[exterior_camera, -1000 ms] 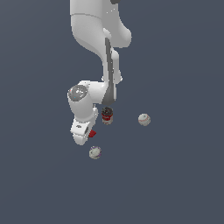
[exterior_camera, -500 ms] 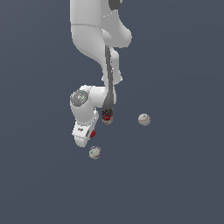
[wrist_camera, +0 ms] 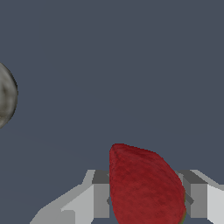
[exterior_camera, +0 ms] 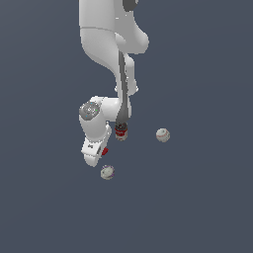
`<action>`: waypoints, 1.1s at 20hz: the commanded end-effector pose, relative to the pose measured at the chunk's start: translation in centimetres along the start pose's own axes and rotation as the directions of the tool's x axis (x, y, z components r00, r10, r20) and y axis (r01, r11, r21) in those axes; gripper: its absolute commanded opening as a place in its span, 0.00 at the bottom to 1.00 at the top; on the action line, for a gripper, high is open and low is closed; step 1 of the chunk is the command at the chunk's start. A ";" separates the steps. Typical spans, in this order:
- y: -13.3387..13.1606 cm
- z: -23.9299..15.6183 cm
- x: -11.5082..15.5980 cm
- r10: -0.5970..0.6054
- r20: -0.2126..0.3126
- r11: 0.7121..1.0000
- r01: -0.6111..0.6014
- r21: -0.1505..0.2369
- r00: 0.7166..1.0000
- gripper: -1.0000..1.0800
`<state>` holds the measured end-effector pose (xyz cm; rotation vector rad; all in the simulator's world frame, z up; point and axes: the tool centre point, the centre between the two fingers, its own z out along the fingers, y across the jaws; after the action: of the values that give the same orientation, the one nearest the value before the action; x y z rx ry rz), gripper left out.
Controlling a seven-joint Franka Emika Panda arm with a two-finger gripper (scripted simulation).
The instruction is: Pick up a designated object from a clutter of objects.
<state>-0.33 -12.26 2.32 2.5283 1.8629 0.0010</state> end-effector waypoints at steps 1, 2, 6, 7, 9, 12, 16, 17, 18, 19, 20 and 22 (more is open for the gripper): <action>0.0 -0.1 0.0 0.000 0.000 1.000 0.000 0.000 1.000 0.00; -0.1 -0.2 0.1 0.000 0.000 1.000 0.000 0.000 1.000 0.00; -0.5 -0.9 0.7 0.000 0.000 1.000 0.000 0.000 1.000 0.00; -0.6 -1.2 0.9 0.000 0.000 1.000 0.000 0.000 1.000 0.00; -1.0 -1.9 1.4 0.000 0.000 1.000 0.000 0.000 1.000 0.00; -1.7 -3.3 2.3 0.000 0.000 1.000 0.000 0.000 1.000 0.00; -2.9 -5.7 4.0 0.000 0.001 1.000 0.000 0.000 1.000 0.00; -3.3 -6.4 4.5 0.000 0.001 1.000 0.000 0.000 1.000 0.00; -3.7 -7.1 5.0 0.000 0.001 1.000 0.000 0.000 1.000 0.00; -4.1 -7.9 5.5 0.000 0.001 1.000 0.000 0.000 1.000 0.00; -4.5 -8.8 6.1 0.000 0.001 1.000 0.000 0.000 1.000 0.00; -5.3 -10.4 7.2 -0.001 0.002 1.000 0.001 0.000 1.000 0.00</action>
<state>-2.91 -4.77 11.46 2.5279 1.8632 -0.0016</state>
